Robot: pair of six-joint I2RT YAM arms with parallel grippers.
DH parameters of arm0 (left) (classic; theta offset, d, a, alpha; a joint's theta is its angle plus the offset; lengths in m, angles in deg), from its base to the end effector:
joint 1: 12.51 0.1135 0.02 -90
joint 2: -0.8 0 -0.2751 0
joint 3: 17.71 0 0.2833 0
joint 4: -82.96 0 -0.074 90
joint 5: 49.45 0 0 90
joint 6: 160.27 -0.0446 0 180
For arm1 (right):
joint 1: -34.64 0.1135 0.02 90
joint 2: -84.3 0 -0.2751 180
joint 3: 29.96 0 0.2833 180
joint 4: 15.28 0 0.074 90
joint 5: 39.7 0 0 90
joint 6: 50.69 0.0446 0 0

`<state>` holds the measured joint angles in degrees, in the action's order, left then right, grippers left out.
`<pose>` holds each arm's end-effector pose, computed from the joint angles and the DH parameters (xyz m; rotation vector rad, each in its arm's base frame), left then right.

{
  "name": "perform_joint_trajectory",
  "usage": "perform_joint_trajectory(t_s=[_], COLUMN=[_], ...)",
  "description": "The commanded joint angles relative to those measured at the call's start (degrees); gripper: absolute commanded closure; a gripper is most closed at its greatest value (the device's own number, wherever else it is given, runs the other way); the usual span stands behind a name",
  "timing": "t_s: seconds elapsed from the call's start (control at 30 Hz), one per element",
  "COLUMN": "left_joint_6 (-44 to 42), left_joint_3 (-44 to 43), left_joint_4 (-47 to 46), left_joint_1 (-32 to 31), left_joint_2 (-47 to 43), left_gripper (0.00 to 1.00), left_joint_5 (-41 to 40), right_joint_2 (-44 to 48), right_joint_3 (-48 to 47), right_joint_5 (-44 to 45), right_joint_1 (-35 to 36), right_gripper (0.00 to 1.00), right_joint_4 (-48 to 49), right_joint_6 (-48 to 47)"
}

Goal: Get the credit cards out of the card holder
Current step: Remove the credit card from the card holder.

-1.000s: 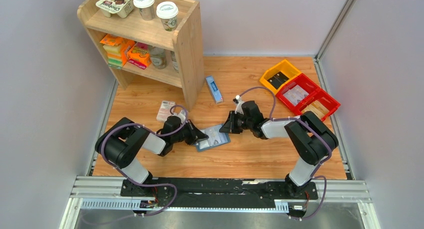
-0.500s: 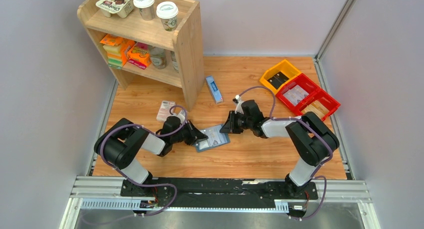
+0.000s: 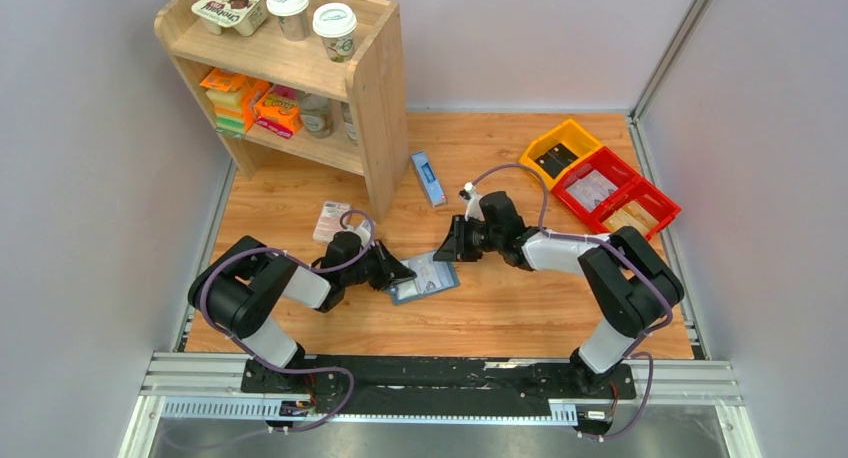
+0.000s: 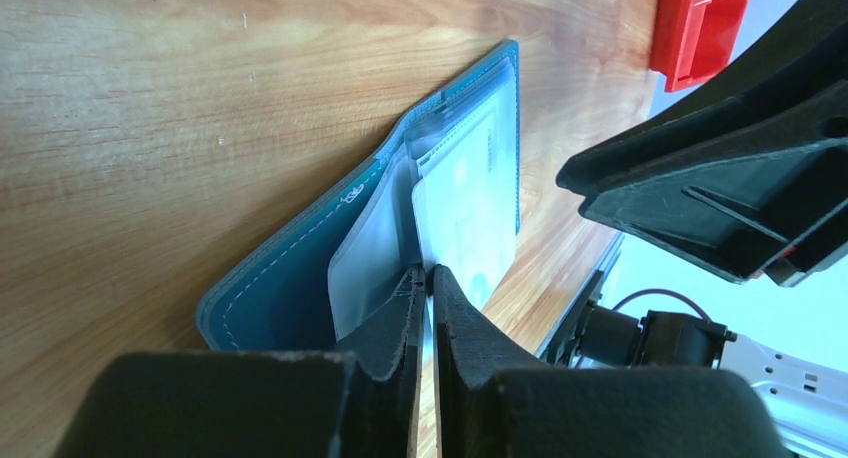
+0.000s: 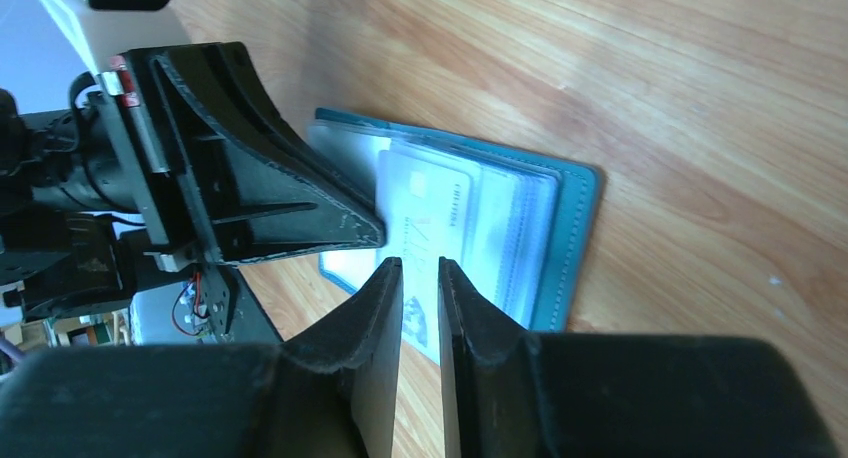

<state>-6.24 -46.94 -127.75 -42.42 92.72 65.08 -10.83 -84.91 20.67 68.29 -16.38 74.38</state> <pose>0.2130 -0.1439 0.0760 -0.4284 2.3841 -1.3316 0.2756 0.2100 0.1303 -0.2646 2.4683 1.1681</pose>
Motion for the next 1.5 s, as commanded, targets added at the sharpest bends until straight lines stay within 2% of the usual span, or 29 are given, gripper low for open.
perform_joint_trajectory(t_s=[0.0,0.4,0.67,0.9,0.97,1.03,1.07,1.13,1.17,1.47], left_joint_6=[-1.80,-1.80,-0.75,1.00,1.79,2.41,2.59,3.55,3.82,4.35], left_joint_3=[-0.41,-0.23,1.79,2.40,2.58,2.93,3.19,4.42,5.30,7.32], left_joint_4=[0.49,0.66,-2.94,-8.37,-11.18,-13.04,-14.61,-17.16,-17.79,-19.99], left_joint_1=[0.29,0.21,0.29,0.38,0.29,0.47,0.47,0.82,1.17,2.05], left_joint_2=[-1.04,-1.57,-2.80,0.19,1.68,3.00,3.18,3.27,3.09,2.30], left_gripper=[0.88,0.86,0.72,0.70,0.73,0.80,0.88,0.96,0.98,1.00], left_joint_5=[0.16,-0.10,-0.72,0.25,0.78,1.30,1.31,0.96,0.61,0.43], right_joint_2=[-0.75,-5.85,-7.43,-7.61,-7.61,-7.70,-7.70,-7.79,-7.96,-9.46], right_joint_3=[-2.63,0.70,2.20,1.68,1.50,1.50,1.50,1.67,1.76,1.94], right_joint_5=[-2.45,-2.10,0.10,0.01,0.01,0.09,0.10,0.27,0.36,0.53], right_joint_1=[0.89,0.81,0.89,0.80,0.89,0.80,0.80,0.81,0.80,0.54], right_gripper=[0.79,0.83,0.86,0.86,0.86,0.86,0.86,0.87,0.87,0.87], right_joint_4=[1.25,2.93,1.78,1.43,1.34,1.26,1.26,1.26,1.26,2.40], right_joint_6=[-0.79,-0.26,-0.70,-0.79,-0.79,-0.88,-0.88,-0.88,-0.88,-0.35])
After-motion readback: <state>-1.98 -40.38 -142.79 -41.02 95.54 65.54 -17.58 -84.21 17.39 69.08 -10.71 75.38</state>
